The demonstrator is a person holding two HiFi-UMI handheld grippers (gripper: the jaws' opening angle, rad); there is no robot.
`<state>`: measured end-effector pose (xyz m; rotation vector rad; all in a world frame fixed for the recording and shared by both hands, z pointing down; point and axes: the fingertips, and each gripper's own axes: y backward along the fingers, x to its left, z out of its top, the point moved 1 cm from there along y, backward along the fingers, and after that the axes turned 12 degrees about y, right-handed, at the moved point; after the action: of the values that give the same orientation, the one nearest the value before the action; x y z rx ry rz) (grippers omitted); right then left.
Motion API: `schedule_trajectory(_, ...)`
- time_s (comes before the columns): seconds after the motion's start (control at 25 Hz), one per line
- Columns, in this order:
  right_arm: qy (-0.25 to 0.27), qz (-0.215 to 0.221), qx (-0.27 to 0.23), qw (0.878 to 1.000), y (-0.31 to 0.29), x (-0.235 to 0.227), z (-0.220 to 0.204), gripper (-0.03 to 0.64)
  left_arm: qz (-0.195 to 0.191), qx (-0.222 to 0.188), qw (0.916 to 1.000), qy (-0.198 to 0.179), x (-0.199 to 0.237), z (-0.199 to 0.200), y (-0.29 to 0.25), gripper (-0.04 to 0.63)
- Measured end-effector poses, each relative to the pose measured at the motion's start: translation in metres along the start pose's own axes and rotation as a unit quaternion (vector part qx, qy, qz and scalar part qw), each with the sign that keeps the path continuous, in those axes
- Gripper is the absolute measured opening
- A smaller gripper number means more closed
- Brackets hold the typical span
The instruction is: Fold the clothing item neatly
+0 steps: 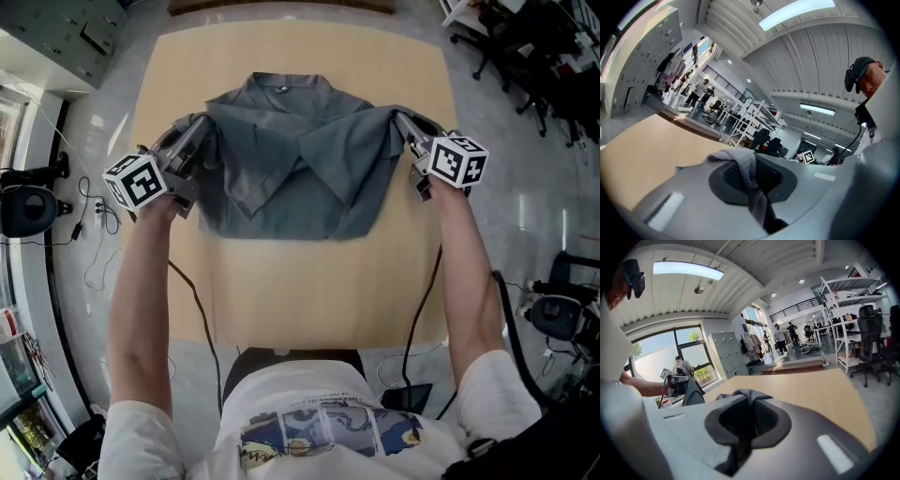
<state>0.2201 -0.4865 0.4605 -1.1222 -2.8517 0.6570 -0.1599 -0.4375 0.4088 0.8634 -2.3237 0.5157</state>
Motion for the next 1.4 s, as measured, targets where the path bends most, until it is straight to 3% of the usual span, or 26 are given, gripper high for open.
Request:
schedule_trajectory(0.12,-0.001,-0.004,0.013,1.0,-0.026,-0.018,-0.011,0.008,0.015,0.01,0.9998,0.009,0.026,-0.003,-0.02,0.02)
schedule_trajectory(0.28,-0.022,-0.02,0.036,0.999,-0.056,-0.048,-0.035,0.006,0.036,0.015,0.9979,0.051,0.069,-0.013,-0.041,0.02)
schedule_trajectory(0.44,-0.036,-0.031,0.066,0.997,-0.085,-0.069,-0.064,0.008,0.08,0.017,0.9945,0.066,0.117,-0.021,-0.057,0.021)
schedule_trajectory(0.64,-0.017,-0.047,0.114,0.992,-0.104,-0.074,-0.093,0.008,0.131,0.056,0.989,0.042,0.15,-0.04,-0.074,0.041)
schedule_trajectory(0.72,-0.004,-0.046,0.134,0.99,-0.111,-0.074,-0.099,0.012,0.144,0.083,0.9858,0.024,0.157,-0.046,-0.081,0.099)
schedule_trajectory(0.8,0.008,-0.039,0.155,0.987,-0.116,-0.073,-0.104,0.064,0.15,0.108,0.9827,0.003,0.158,-0.05,-0.088,0.163)
schedule_trajectory(0.92,0.023,-0.035,0.178,0.983,-0.119,-0.072,-0.106,0.129,0.163,0.133,0.9763,-0.048,0.156,-0.05,-0.091,0.219)
schedule_trajectory(1.04,0.035,-0.041,0.185,0.981,-0.115,-0.074,-0.103,0.144,0.175,0.145,0.9705,-0.081,0.154,-0.047,-0.091,0.265)
schedule_trajectory(1.28,-0.025,-0.048,0.161,0.985,-0.1,-0.09,-0.085,0.156,0.176,0.141,0.9721,-0.066,0.152,-0.036,-0.086,0.288)
schedule_trajectory(1.4,-0.027,-0.065,0.159,0.985,-0.088,-0.1,-0.081,0.156,0.175,0.154,0.971,-0.051,0.153,-0.038,-0.084,0.296)
